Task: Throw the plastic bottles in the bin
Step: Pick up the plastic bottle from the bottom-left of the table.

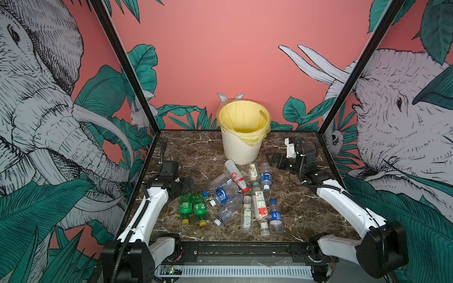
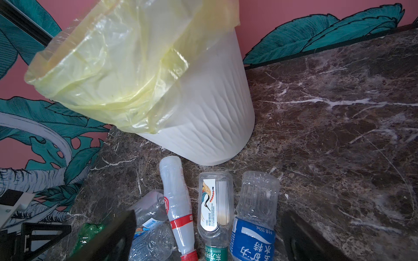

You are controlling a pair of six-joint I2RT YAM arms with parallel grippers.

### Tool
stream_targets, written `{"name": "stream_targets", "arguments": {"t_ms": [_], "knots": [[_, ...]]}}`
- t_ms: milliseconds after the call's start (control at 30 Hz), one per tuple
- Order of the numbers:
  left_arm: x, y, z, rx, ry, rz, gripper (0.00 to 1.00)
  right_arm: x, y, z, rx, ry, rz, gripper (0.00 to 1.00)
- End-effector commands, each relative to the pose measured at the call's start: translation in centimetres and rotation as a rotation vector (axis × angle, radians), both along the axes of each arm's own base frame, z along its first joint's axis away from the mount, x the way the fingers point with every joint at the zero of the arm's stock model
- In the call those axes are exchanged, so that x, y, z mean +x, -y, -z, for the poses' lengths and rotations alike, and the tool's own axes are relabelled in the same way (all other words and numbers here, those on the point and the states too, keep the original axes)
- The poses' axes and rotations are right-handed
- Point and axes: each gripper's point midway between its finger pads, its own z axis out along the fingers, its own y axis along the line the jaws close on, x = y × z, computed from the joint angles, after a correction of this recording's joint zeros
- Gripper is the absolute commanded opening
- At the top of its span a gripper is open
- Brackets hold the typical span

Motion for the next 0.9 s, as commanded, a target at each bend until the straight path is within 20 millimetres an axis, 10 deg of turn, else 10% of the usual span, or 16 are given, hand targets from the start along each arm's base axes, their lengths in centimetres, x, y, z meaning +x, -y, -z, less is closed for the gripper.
{"name": "stream_targets", "arguments": {"t_ms": [0,867], "knots": [[-2.1,-0.8,0.6,0.044,-0.043,-0.013,0.99,0.6,0.0,-0.9,0.028,0.035,0.009,0.99],[-3.7,0.9,5.2,0.014,-0.118,0.043,0.81,0.2,1.3,-0.7,0.043,0.009,0.066,0.99]]}}
